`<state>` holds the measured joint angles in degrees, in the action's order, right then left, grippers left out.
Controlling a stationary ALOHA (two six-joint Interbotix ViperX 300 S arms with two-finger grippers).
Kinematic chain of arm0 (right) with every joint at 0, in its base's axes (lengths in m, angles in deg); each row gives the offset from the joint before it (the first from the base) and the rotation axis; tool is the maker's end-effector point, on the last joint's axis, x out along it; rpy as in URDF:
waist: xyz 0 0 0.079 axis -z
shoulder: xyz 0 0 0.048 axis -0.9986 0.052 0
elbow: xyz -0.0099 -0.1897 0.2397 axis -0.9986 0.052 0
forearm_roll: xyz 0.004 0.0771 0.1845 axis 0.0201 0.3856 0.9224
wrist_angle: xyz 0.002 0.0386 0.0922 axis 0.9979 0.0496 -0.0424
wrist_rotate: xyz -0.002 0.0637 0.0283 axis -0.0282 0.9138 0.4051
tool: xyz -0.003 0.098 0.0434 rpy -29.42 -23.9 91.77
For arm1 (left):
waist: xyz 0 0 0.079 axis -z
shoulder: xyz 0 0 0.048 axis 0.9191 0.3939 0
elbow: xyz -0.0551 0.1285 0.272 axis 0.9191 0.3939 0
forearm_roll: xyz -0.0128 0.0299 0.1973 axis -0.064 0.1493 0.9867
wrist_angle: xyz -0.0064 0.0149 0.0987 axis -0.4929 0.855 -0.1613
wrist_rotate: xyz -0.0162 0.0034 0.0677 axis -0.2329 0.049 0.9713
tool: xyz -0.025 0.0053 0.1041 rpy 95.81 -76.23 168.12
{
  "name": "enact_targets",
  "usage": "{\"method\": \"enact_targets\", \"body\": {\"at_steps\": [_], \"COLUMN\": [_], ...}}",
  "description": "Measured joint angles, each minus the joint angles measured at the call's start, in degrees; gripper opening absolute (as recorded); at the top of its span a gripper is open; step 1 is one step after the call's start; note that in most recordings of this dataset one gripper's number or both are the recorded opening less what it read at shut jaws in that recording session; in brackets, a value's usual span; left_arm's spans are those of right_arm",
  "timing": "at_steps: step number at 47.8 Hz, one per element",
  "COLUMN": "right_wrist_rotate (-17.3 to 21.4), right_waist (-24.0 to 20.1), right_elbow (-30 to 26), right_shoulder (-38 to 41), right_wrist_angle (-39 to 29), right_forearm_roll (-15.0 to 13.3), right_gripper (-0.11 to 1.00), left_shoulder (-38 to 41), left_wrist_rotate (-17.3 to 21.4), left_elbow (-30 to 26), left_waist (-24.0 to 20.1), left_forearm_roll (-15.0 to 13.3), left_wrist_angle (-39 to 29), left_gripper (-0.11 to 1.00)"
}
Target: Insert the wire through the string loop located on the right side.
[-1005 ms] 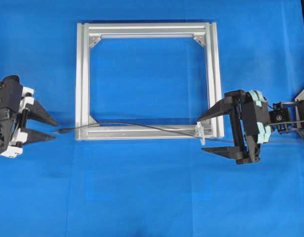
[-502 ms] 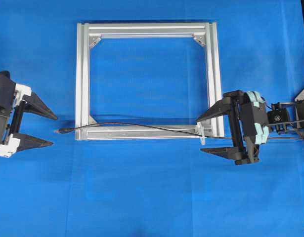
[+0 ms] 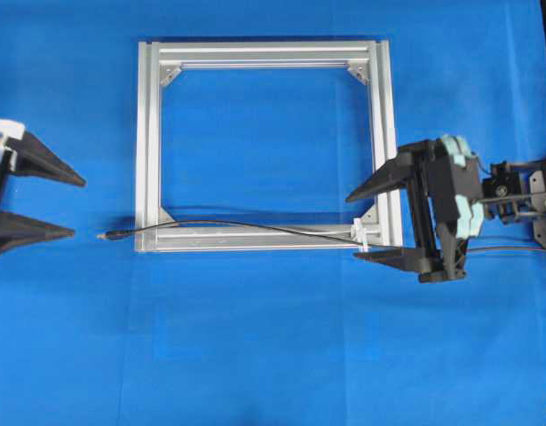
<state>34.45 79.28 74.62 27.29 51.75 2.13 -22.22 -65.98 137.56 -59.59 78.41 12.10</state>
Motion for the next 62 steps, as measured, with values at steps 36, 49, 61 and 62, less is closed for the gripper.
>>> {"method": "enact_targets", "body": {"at_steps": [36,49,61,62], "right_wrist_rotate": [0.1,0.0,0.0,0.0], "right_waist": [1.9,1.9,1.9,1.9], "right_elbow": [-0.4,-0.4,-0.4,-0.4], "right_shoulder": [-3.1,-3.2,-3.2,-3.1], "right_wrist_angle": [-1.1,-1.1,-1.2,-1.1], "right_forearm_roll": [-0.2,-0.2,-0.2,-0.2], "right_gripper": [0.90,0.90,0.90,0.90], "left_shoulder": [-3.7,-3.7,-3.7,-3.7], "left_wrist_rotate": [0.3,0.8,3.5,3.5], "left_elbow": [-1.2,-1.3,-1.3,-1.3], "left_waist": [-3.2,-3.3,-3.2,-3.3], "left_forearm_roll": [0.6,0.6,0.6,0.6], "left_wrist_angle": [-4.2,-4.1,-4.0,-4.0], "left_gripper": [0.84,0.84,0.84,0.84]}}
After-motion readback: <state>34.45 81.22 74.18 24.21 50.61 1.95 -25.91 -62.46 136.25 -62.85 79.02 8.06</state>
